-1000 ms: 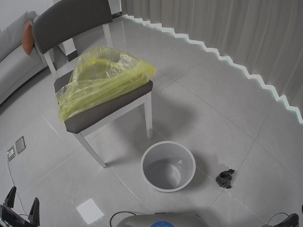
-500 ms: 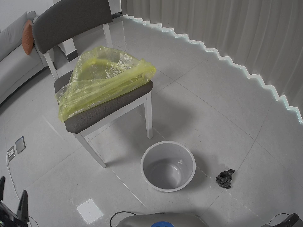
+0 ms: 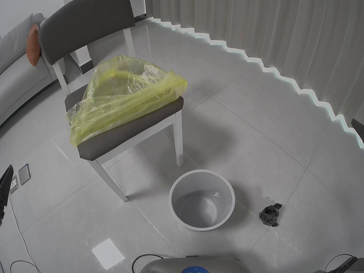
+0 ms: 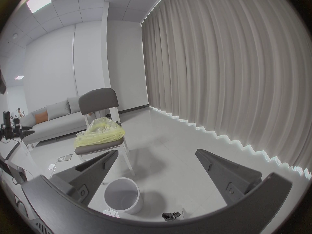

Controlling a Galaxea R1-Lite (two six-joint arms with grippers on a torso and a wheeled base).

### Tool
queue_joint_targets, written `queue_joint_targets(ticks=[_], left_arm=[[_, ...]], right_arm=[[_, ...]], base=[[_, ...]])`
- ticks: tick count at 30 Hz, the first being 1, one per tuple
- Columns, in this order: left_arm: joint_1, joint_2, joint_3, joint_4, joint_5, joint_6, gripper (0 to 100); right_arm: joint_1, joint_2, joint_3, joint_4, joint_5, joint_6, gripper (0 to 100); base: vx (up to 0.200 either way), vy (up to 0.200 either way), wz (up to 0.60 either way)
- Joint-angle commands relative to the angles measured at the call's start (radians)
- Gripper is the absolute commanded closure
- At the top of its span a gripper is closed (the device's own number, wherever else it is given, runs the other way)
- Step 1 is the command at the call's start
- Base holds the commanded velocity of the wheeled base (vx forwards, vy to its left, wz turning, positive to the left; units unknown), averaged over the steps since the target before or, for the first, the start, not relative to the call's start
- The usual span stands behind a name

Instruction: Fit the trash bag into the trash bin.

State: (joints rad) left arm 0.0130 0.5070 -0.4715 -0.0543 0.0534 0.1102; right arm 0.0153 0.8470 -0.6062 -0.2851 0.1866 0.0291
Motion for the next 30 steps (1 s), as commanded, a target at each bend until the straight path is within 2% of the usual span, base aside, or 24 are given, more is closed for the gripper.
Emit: queue_joint_targets(ticks=[1, 6, 8, 15, 23, 30], left_arm=[[-0.041, 0.426, -0.138, -0.007, 0.054, 0.068, 0], [-0.091, 0.541, -0.142, -0.055, 0.085, 0.100, 0], [-0.130, 0.665, -0.147, -0.159, 0.158, 0.111, 0], [-0.125, 0.860, -0.193, -0.262, 0.260, 0.181, 0], [-0.125, 1.019, -0.297, -0.262, 0.278, 0.215, 0], [-0.120, 1.194, -0.441, -0.263, 0.292, 0.232, 0]], right_arm=[[-0.003, 0.116, 0.025, -0.065, -0.004, -0.014, 0], [-0.003, 0.141, 0.028, -0.065, -0.003, -0.014, 0], [-0.005, 0.153, 0.029, -0.065, -0.001, -0.014, 0], [0.000, 0.147, 0.040, -0.065, 0.010, -0.015, 0], [0.000, 0.147, 0.042, -0.065, 0.010, -0.017, 0], [0.002, 0.147, 0.042, -0.065, 0.011, -0.025, 0]], base=[[0.000, 0.000, 0.00], [0.000, 0.000, 0.00], [0.000, 0.000, 0.00], [0.000, 0.000, 0.00], [0.000, 0.000, 0.00], [0.000, 0.000, 0.00]])
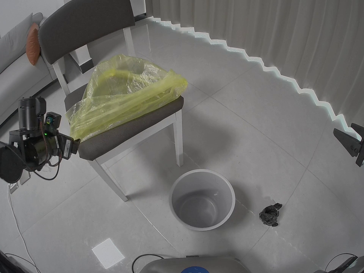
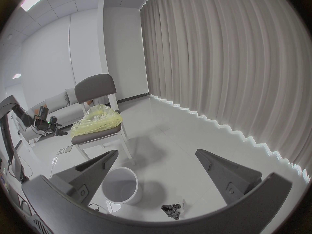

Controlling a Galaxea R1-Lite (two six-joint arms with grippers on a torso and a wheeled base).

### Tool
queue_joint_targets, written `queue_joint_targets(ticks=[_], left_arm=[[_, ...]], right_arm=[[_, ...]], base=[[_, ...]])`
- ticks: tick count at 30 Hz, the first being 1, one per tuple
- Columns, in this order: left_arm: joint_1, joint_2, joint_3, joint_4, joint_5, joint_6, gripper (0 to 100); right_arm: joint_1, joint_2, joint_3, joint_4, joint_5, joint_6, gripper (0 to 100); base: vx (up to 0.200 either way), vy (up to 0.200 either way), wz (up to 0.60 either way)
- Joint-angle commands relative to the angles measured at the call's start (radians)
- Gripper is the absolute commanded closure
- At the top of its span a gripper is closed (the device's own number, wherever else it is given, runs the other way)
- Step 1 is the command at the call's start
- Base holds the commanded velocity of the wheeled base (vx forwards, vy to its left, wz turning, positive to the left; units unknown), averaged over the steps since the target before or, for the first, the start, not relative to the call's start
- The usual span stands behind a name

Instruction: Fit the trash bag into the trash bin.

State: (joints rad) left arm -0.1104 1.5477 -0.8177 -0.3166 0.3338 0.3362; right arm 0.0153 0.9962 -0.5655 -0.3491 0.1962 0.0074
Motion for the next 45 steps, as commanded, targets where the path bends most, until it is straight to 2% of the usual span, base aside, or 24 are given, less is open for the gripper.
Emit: queue_joint_targets(ticks=[1, 9, 25, 33, 45], left_arm=[[0.006, 0.169, -0.109, -0.001, 0.014, 0.006, 0], [0.028, 0.249, -0.172, -0.001, 0.030, 0.006, 0], [0.081, 0.287, -0.310, -0.001, 0.036, 0.012, 0], [0.087, 0.229, -0.399, -0.004, 0.022, 0.003, 0], [0.072, 0.262, -0.305, -0.021, 0.022, -0.020, 0]], right_arm=[[0.002, -0.001, 0.001, -0.001, 0.002, -0.003, 0], [0.000, 0.019, -0.001, -0.004, 0.003, -0.003, 0], [0.000, 0.019, 0.004, -0.008, 0.003, -0.003, 0], [-0.002, 0.021, 0.004, -0.010, 0.003, -0.003, 0], [-0.002, 0.021, 0.007, -0.008, 0.003, -0.004, 0]], base=[[0.000, 0.000, 0.00], [0.000, 0.000, 0.00], [0.000, 0.000, 0.00], [0.000, 0.000, 0.00], [0.000, 0.000, 0.00]])
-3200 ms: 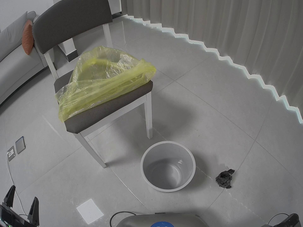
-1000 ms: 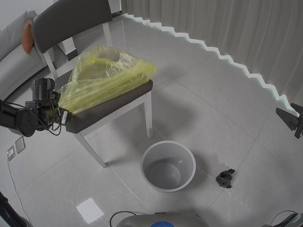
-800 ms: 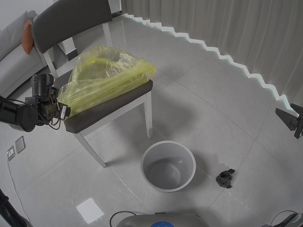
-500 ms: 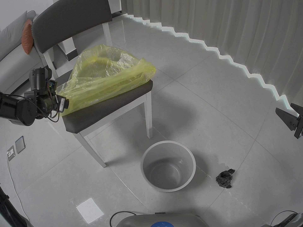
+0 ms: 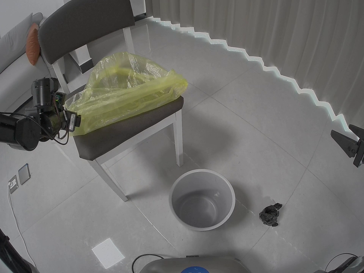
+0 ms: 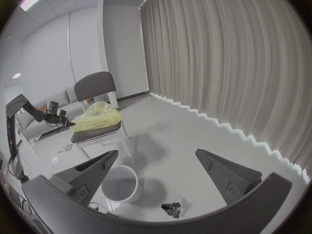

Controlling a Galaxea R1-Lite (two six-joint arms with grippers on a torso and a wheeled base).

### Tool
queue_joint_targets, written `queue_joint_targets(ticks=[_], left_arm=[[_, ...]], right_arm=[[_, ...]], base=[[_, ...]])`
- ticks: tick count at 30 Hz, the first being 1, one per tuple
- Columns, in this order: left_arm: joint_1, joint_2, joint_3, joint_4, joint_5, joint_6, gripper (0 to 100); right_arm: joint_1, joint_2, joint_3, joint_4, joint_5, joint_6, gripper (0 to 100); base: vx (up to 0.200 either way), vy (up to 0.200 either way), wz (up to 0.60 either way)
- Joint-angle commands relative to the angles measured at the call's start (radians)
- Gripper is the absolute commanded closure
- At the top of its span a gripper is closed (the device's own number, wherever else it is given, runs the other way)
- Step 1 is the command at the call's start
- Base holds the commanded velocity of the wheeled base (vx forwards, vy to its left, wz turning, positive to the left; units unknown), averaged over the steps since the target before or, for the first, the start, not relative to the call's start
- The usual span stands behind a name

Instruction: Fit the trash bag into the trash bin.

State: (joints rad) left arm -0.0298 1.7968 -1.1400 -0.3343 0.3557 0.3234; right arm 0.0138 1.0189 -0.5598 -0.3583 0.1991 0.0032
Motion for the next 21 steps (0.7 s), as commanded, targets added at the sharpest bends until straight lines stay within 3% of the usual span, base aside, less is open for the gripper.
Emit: queue_joint_targets(ticks=[1, 21], left_arm=[[-0.013, 0.021, 0.017, -0.003, 0.000, -0.012, 0], [-0.018, 0.110, -0.012, -0.019, 0.012, -0.009, 0]], right_arm=[[0.000, -0.002, 0.001, 0.001, 0.000, 0.000, 0], [-0.006, 0.000, 0.004, 0.002, 0.003, 0.000, 0]], base=[[0.000, 0.000, 0.00], [0.000, 0.000, 0.00]])
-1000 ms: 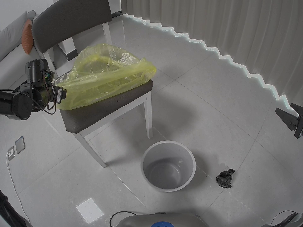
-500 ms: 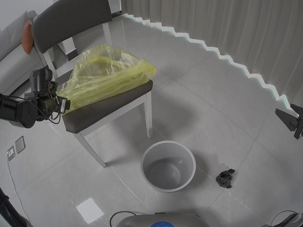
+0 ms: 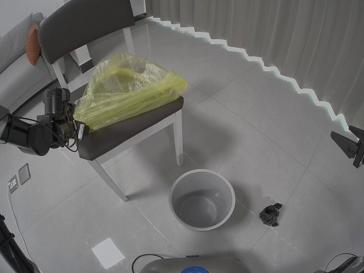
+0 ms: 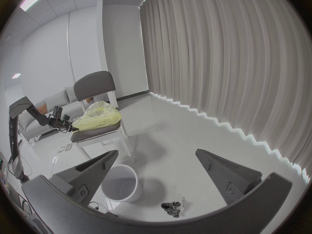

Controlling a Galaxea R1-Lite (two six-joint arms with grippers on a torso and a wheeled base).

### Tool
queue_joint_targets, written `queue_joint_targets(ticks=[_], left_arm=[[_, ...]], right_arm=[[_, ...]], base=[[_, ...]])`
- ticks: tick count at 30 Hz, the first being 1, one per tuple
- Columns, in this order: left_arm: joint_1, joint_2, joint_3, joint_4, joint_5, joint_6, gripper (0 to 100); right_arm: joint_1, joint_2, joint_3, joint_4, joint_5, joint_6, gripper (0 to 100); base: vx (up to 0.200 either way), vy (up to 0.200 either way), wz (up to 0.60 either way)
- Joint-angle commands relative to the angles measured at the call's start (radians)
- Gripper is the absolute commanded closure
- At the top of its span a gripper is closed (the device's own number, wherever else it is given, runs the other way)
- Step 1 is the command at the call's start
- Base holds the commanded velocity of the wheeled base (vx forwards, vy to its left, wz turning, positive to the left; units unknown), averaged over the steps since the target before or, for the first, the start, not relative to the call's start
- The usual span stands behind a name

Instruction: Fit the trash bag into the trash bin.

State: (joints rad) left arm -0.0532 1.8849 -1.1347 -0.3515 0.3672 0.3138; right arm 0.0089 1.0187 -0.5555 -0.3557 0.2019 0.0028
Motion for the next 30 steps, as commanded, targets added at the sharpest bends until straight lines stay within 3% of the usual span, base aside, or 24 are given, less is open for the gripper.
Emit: queue_joint_targets(ticks=[1, 15, 29, 30], left_arm=[[0.007, 0.022, -0.022, -0.001, 0.001, 0.001, 0], [0.052, 0.028, -0.088, -0.001, -0.001, 0.008, 0], [0.046, 0.049, -0.088, -0.001, 0.001, 0.011, 0], [0.046, 0.049, -0.089, -0.001, -0.001, 0.011, 100]], right_arm=[[-0.001, 0.000, 0.000, 0.001, 0.001, 0.000, 0], [-0.001, 0.012, 0.005, -0.003, 0.001, -0.001, 0], [0.000, 0.020, 0.003, -0.005, 0.001, -0.003, 0], [-0.001, 0.020, 0.003, -0.005, -0.001, -0.003, 0]], base=[[0.000, 0.000, 0.00], [0.000, 0.000, 0.00], [0.000, 0.000, 0.00], [0.000, 0.000, 0.00]])
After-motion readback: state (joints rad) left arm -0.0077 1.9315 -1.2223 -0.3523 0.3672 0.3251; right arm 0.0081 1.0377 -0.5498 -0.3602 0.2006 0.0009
